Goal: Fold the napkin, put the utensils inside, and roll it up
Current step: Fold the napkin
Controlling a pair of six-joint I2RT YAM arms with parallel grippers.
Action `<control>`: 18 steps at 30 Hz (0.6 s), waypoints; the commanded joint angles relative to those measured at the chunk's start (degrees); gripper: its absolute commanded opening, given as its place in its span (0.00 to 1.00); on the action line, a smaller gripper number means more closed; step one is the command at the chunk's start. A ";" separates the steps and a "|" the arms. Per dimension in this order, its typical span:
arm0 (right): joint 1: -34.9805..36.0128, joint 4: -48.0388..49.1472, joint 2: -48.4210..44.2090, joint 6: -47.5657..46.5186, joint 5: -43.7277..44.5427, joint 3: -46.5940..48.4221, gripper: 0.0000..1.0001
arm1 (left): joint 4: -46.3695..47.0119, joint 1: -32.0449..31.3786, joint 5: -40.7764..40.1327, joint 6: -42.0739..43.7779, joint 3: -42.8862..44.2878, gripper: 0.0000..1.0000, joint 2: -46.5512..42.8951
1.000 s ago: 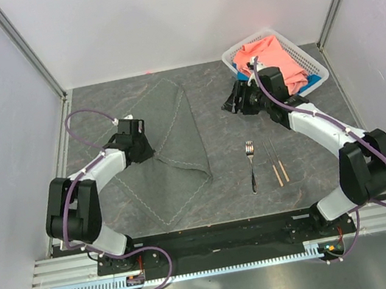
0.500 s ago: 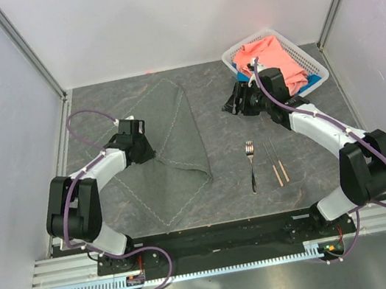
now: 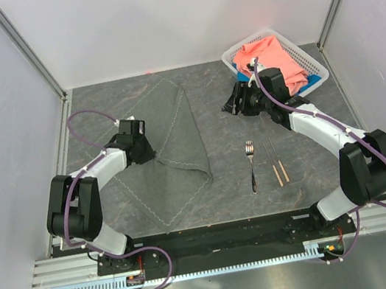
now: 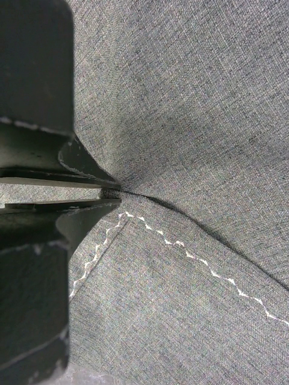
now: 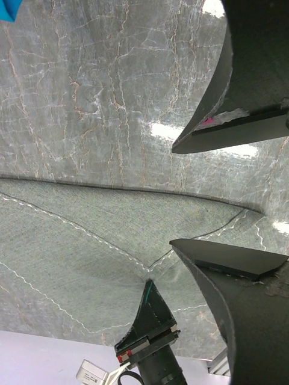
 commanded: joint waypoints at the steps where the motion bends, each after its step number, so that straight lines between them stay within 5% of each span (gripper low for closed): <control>1: -0.14 1.81 -1.14 -0.49 -1.44 -0.20 0.67 | 0.29 -0.22 -0.28 1.56 1.99 0.21 -1.24; 18: -0.14 2.16 -0.61 -0.49 -2.67 0.07 0.68 | -2.78 -0.31 -3.62 3.41 2.87 0.08 -3.97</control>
